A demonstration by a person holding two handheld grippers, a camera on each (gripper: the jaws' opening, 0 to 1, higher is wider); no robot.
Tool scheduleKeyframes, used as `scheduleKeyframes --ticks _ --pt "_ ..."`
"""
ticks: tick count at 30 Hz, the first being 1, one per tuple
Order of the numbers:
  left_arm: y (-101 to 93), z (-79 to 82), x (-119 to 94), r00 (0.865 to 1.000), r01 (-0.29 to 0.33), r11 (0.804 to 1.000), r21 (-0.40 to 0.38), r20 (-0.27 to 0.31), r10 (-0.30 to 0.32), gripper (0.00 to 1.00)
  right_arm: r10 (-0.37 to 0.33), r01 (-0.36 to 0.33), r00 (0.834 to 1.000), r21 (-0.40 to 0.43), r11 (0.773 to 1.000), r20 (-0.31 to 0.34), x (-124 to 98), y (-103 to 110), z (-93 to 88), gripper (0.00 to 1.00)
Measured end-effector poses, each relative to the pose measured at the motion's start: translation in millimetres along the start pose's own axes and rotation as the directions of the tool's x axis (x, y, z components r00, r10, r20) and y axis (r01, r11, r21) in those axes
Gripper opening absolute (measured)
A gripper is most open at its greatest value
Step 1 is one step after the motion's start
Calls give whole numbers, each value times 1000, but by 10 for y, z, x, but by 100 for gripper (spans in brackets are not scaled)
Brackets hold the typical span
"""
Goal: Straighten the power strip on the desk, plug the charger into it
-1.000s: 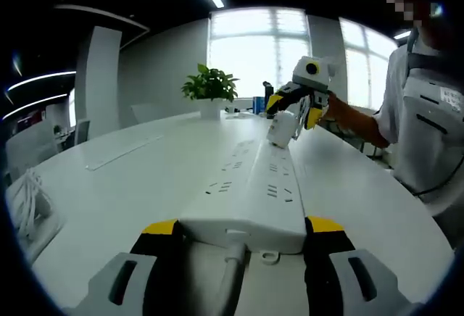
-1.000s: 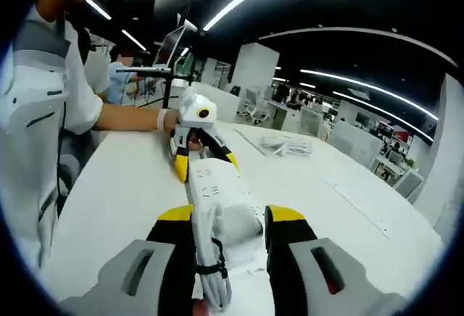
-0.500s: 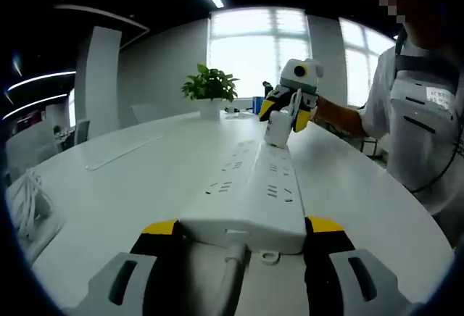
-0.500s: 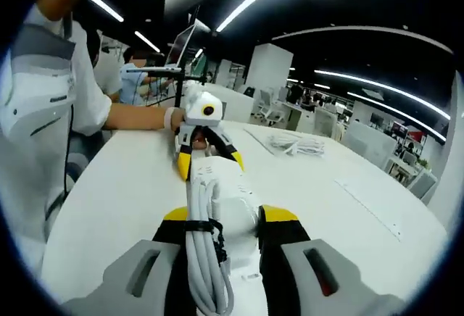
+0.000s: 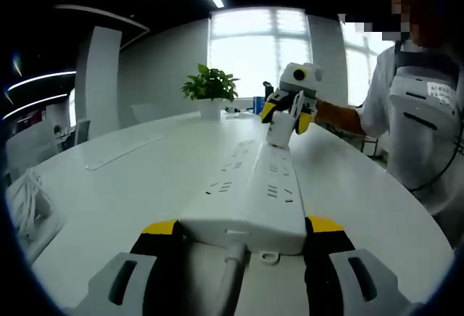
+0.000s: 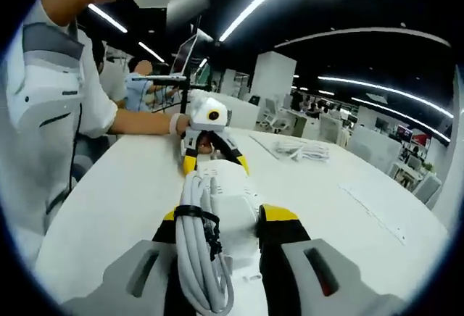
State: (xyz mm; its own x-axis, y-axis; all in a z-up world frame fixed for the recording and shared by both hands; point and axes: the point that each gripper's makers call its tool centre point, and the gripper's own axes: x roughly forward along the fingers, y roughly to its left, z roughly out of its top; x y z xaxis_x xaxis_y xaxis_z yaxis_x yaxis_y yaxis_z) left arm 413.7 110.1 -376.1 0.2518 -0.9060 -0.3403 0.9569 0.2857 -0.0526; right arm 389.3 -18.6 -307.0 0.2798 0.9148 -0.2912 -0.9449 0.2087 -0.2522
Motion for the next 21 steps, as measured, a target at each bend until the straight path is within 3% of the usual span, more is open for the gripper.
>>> scheduleKeyframes --ticks 16,21 --pt "-7 8 1 1000 -2 1000 -2 -1 2 69 -18 16 999 -50 999 -32 -58 82 91 32" --pt "-8 12 5 1000 -3 1000 -3 -1 3 69 -55 51 998 -91 995 -43 -129 76 160 41"
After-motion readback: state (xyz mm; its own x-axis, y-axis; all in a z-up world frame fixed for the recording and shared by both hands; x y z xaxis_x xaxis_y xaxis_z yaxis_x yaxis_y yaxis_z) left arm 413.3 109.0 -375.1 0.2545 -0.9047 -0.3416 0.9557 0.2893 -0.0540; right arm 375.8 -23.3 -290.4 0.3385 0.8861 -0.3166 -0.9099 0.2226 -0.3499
